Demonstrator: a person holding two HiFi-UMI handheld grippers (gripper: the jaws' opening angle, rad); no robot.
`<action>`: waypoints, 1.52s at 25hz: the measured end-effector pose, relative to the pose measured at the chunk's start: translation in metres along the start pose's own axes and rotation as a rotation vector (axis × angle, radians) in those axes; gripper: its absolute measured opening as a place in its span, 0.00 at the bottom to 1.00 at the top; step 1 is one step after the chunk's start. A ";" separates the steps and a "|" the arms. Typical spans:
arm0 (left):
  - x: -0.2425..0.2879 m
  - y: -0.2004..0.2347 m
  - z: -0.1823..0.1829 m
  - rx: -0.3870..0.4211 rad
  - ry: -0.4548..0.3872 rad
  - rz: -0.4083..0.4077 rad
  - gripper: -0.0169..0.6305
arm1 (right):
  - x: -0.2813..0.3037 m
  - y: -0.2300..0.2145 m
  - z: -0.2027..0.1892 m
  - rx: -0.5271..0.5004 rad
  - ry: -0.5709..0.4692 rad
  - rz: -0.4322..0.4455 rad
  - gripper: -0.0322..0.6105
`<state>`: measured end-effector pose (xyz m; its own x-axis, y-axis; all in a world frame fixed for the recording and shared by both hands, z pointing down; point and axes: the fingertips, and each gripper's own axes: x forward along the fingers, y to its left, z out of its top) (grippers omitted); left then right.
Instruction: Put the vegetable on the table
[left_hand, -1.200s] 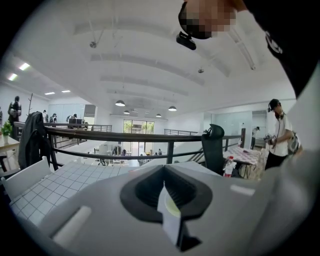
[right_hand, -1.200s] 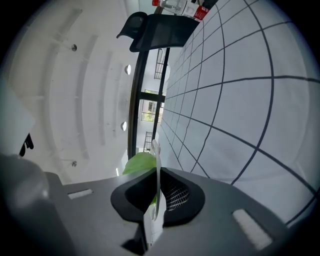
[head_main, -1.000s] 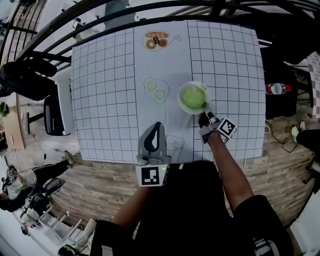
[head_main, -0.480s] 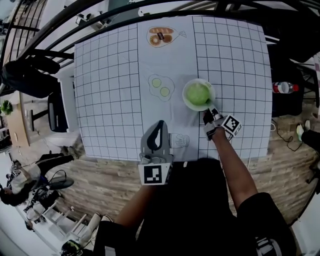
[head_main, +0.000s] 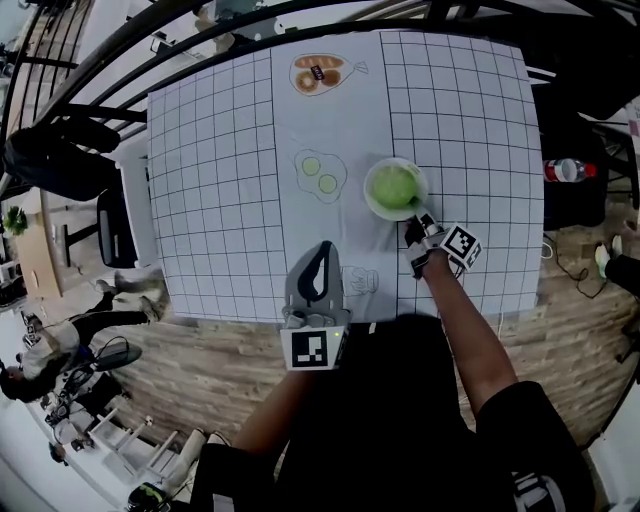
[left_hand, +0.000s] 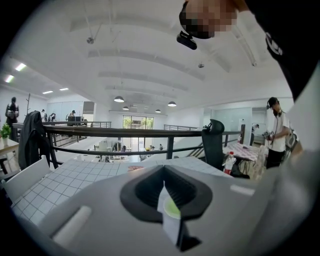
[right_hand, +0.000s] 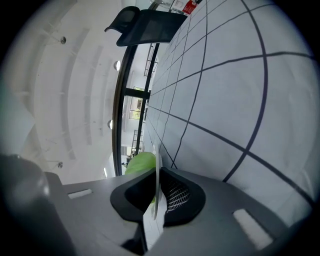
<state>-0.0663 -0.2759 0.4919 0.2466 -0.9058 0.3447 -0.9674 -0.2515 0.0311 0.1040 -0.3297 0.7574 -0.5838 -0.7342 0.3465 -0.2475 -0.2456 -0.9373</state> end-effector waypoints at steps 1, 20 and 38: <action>0.001 -0.002 0.000 0.000 0.001 -0.006 0.04 | 0.000 -0.001 0.000 0.003 -0.003 -0.010 0.08; -0.015 -0.007 -0.008 -0.049 0.021 -0.050 0.04 | -0.005 -0.012 -0.007 0.133 -0.009 -0.155 0.11; -0.053 -0.014 0.000 -0.045 -0.025 -0.051 0.04 | -0.056 -0.016 -0.020 0.048 0.019 -0.192 0.19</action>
<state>-0.0656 -0.2243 0.4735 0.2969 -0.9003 0.3184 -0.9549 -0.2829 0.0906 0.1252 -0.2720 0.7534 -0.5438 -0.6591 0.5196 -0.3192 -0.4101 -0.8543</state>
